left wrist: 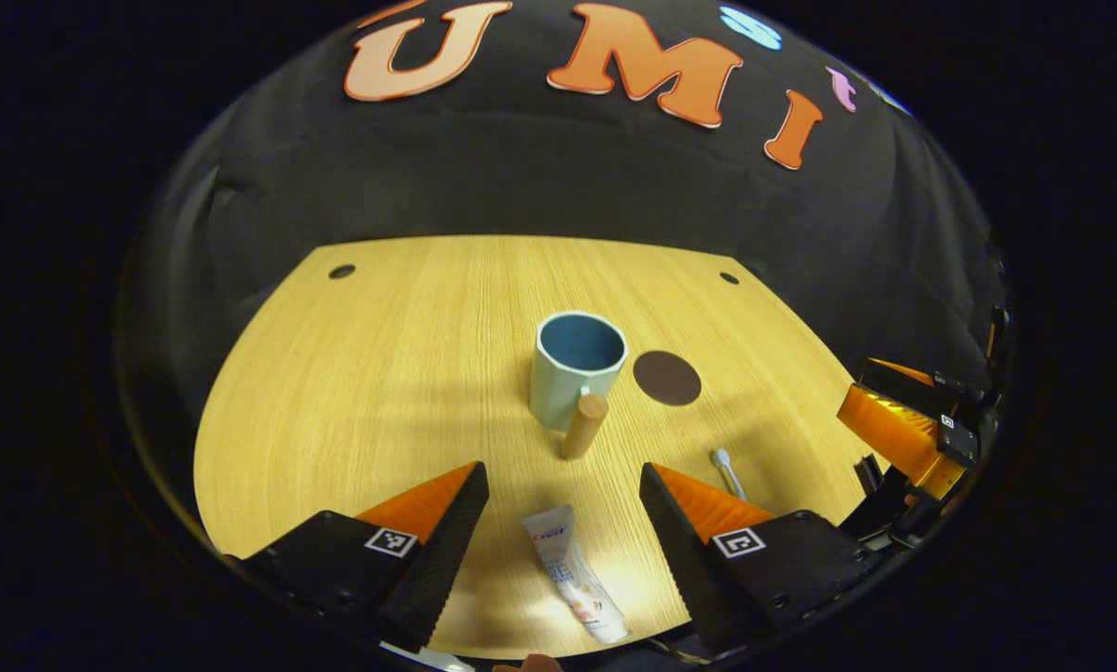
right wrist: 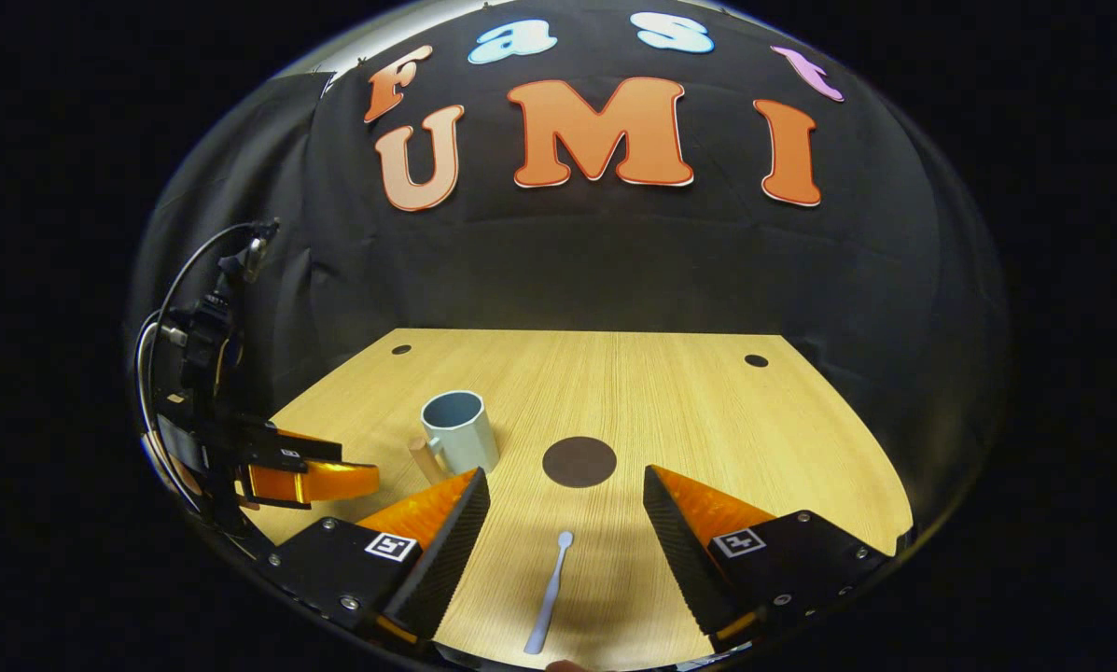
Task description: Put the toothbrush and toothpaste on the desktop into the cup, then pick up the cup and place it on the coaster on the desktop.
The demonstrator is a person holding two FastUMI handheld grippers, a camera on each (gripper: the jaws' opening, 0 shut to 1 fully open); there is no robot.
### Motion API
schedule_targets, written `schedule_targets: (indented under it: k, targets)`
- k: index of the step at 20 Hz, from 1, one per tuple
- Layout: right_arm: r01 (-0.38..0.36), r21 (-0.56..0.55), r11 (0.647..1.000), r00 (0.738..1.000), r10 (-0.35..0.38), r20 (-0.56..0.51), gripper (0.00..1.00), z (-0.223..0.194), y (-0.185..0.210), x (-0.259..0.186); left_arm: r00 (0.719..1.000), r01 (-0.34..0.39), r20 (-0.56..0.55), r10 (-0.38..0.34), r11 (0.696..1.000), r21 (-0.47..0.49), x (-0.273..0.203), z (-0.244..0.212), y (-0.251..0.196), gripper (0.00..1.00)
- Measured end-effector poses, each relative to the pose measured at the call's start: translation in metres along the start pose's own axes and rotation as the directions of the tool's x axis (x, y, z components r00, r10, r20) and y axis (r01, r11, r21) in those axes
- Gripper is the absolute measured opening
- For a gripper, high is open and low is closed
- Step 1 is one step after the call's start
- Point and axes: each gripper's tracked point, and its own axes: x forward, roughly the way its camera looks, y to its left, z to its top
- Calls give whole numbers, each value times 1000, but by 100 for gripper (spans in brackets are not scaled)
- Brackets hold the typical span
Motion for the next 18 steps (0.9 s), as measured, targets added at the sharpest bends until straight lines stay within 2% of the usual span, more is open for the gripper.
schedule_targets:
  k: [6, 8, 9, 10, 14, 18]
  targets:
    - [8, 55, 998, 997, -3, -75, 99, -17, -17, 4, 976, -6, -215, -13, 996, -88, 14, -32, 8, 99]
    - [11, 72, 997, 996, -4, -92, 99, -23, -23, 6, 962, -7, -272, -17, 996, -87, 14, -39, 5, 99]
    - [9, 84, 996, 995, 0, -103, 99, -26, -24, 8, 953, -8, -303, -18, 996, -85, 12, -44, 4, 94]
    - [6, 96, 995, 993, 6, -118, 99, -29, -25, 9, 943, -13, -332, -14, 997, -80, 10, -48, 3, 99]
    - [-11, 115, 993, 987, 29, -157, 99, -39, -23, 15, 917, -20, -398, -3, 998, -52, 12, -62, -1, 100]
    - [-30, 121, 992, 986, 49, -157, 98, -39, -22, 17, 893, -2, -450, -18, 999, -43, 11, -74, -9, 95]
